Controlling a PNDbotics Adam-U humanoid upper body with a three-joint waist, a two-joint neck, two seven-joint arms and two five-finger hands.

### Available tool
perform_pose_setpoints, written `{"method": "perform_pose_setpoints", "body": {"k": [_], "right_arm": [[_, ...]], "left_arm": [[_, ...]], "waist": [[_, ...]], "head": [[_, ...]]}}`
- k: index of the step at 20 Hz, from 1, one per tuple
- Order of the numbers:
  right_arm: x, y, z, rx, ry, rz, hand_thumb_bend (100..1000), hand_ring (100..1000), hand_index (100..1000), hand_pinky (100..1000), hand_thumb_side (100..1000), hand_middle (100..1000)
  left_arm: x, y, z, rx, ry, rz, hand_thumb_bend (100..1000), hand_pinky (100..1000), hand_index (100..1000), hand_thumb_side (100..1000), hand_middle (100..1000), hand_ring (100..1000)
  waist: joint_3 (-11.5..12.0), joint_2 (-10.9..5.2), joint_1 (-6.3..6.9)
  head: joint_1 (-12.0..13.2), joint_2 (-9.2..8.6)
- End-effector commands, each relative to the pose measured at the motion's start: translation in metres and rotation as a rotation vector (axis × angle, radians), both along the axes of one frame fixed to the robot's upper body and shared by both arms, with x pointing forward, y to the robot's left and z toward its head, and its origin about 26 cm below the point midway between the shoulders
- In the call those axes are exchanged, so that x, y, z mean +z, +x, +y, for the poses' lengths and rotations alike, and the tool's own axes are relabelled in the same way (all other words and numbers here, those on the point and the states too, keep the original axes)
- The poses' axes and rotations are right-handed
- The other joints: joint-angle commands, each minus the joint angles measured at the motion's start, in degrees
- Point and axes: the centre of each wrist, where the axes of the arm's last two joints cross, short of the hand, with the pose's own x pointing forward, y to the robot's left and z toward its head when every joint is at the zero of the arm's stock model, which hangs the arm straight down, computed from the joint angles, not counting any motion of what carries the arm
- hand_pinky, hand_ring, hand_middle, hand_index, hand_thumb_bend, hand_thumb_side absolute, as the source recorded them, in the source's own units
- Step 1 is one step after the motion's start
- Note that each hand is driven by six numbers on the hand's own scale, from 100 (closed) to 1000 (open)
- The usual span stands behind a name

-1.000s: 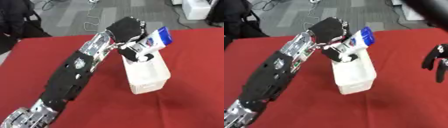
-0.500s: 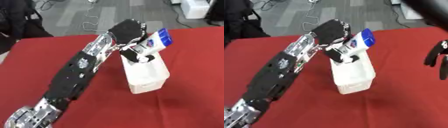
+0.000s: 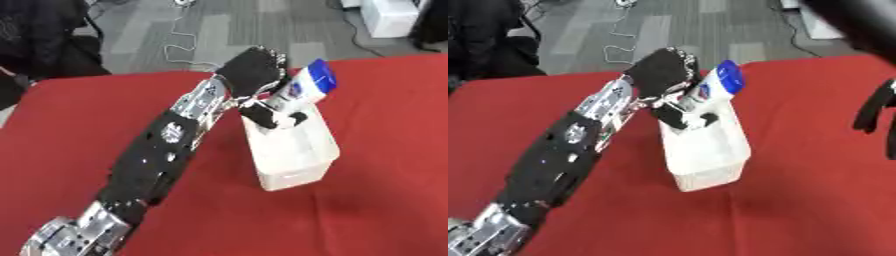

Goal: Pick up objects on the table and place them in the box.

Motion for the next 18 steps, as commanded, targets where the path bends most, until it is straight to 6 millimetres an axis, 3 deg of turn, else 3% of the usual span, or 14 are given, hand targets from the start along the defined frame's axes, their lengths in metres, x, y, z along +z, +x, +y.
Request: {"method": "perform_pose_setpoints", "body": {"k": [1, 2, 3, 4, 5, 6, 7, 11, 18], "right_arm": [[0.0102, -0.0003, -0.0012, 0.131, -0.193, -0.157, 191, 473, 317, 336, 1000, 507], [0.0102, -0.0003, -0.0013, 0.131, -0.194, -0.156, 191, 473, 317, 336, 1000, 507], [0.0102, -0.0003, -0.0013, 0.131, -0.194, -0.156, 190, 473, 316, 336, 1000, 507], [0.0102, -0.0003, -0.0013, 0.132, -0.195, -0.156, 190, 473, 316, 336, 1000, 507], [0.0103, -0.0003, -0.0014, 0.132, -0.195, -0.156, 190, 473, 316, 336, 1000, 506], [0.0104, -0.0003, -0.0014, 0.132, -0.195, -0.156, 190, 473, 316, 336, 1000, 506], [0.0105, -0.0004, -0.0015, 0.132, -0.195, -0.156, 190, 473, 316, 336, 1000, 506], [0.0108, -0.0004, -0.0018, 0.131, -0.195, -0.155, 190, 473, 315, 336, 1000, 506], [0.0109, -0.0006, -0.0024, 0.13, -0.195, -0.154, 189, 473, 315, 336, 1000, 506]], "left_arm": [[0.0048, 0.0038, 0.0016, -0.044, -0.088, -0.033, 284, 118, 472, 1000, 349, 354], [0.0032, 0.0045, 0.0024, -0.054, -0.097, -0.034, 268, 100, 413, 954, 263, 265], [0.0022, 0.005, 0.0029, -0.06, -0.1, -0.037, 301, 256, 521, 1000, 482, 483], [0.0014, 0.0054, 0.0034, -0.065, -0.099, -0.041, 297, 239, 516, 1000, 471, 472], [0.0009, 0.0057, 0.0037, -0.068, -0.096, -0.046, 324, 430, 598, 1000, 576, 590], [0.0006, 0.0058, 0.004, -0.071, -0.092, -0.051, 326, 446, 607, 1000, 585, 600], [0.0004, 0.0059, 0.0043, -0.074, -0.091, -0.056, 339, 554, 662, 1000, 646, 675], [-0.0001, 0.0066, 0.0062, -0.076, -0.084, -0.074, 353, 656, 695, 1000, 698, 737], [0.001, 0.0067, 0.007, -0.075, -0.086, -0.092, 357, 706, 700, 1000, 727, 761]], "waist": [[-0.06, -0.49, -0.43], [-0.05, -0.48, -0.44], [-0.05, -0.49, -0.43], [-0.06, -0.49, -0.43], [-0.06, -0.5, -0.42], [-0.07, -0.51, -0.4], [-0.07, -0.52, -0.39], [-0.11, -0.62, -0.32], [-0.09, -0.72, -0.28]], "head": [[0.07, -1.04], [0.01, -1.1], [-0.02, -1.13], [-0.04, -1.15], [-0.03, -1.13], [-0.02, -1.12], [-0.01, -1.15], [0.06, -1.09], [0.12, -1.12]]}}
